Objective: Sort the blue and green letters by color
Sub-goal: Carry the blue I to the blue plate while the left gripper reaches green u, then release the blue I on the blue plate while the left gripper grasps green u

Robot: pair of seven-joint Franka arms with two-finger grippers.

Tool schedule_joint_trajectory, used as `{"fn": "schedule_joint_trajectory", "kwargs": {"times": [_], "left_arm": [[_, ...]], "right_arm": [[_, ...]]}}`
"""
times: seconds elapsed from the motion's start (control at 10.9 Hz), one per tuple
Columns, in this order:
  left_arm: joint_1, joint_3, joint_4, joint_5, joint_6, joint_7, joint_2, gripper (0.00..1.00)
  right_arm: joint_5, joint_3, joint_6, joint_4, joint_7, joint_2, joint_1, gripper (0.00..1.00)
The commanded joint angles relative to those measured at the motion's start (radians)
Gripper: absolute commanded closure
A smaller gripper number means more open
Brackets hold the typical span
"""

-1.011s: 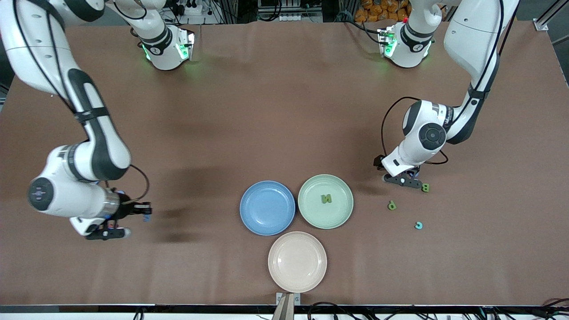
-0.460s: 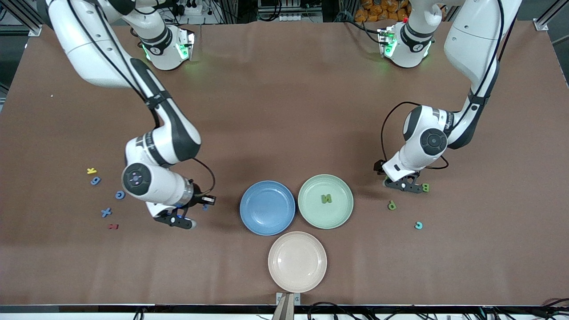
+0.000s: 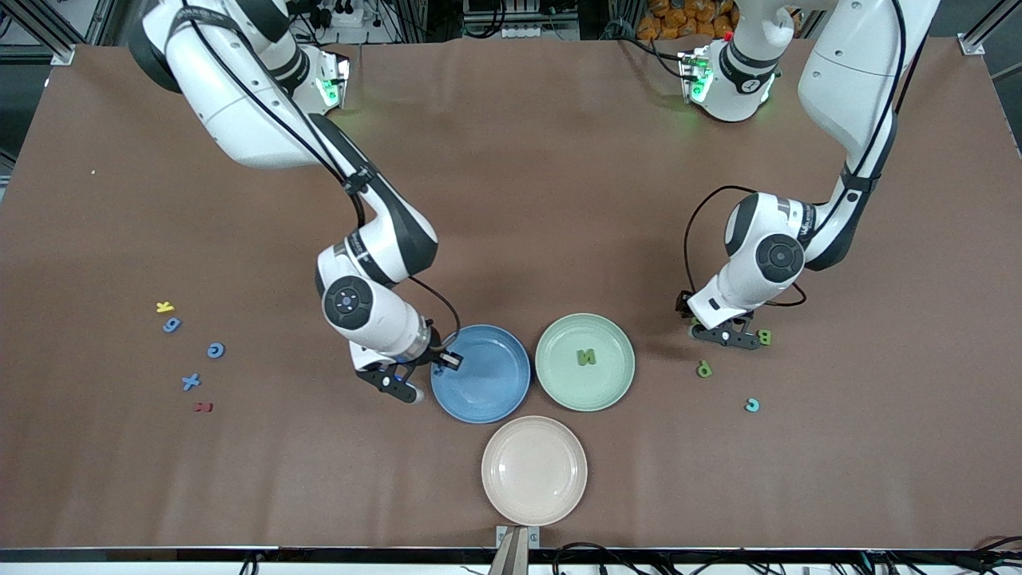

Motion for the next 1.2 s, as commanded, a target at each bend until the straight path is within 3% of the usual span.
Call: {"fn": "schedule_joint_trajectory", "kwargs": {"times": [0.0,0.09,0.18,0.46,0.64,0.83,1.1], "left_arm": [[0.017,-0.017,0.008,0.022,0.006,0.01,0.006,0.6],[0.017,-0.017,0.008,0.022,0.006,0.008,0.006,0.71],[0.016,-0.017,0.008,0.022,0.008,0.001,0.006,0.77],[0.014,-0.017,0.008,0.018,0.008,-0.007,0.003,0.93],[0.0,-0.017,0.036,0.011,-0.006,-0.062,-0.027,0.96],[-0.024,-0.017,0.079,0.008,-0.101,-0.125,-0.058,0.99],[-0.108,-0.017,0.198,-0.024,-0.19,-0.302,-0.034,0.99]], "right_arm": [[0.002,-0.006,0.016,0.133,0.121,0.078,0.022,0.89],[0.004,-0.006,0.013,0.13,0.122,0.078,0.013,0.41],[-0.007,-0.007,0.013,0.125,0.118,0.078,0.014,0.0],[-0.031,-0.01,0.013,0.116,0.112,0.075,0.01,0.0],[-0.112,-0.016,0.005,0.092,0.086,0.069,-0.018,0.0],[-0.12,-0.016,-0.001,0.035,-0.083,0.043,-0.086,0.0],[-0.122,-0.015,-0.128,-0.007,-0.264,-0.005,-0.169,0.0]]}}
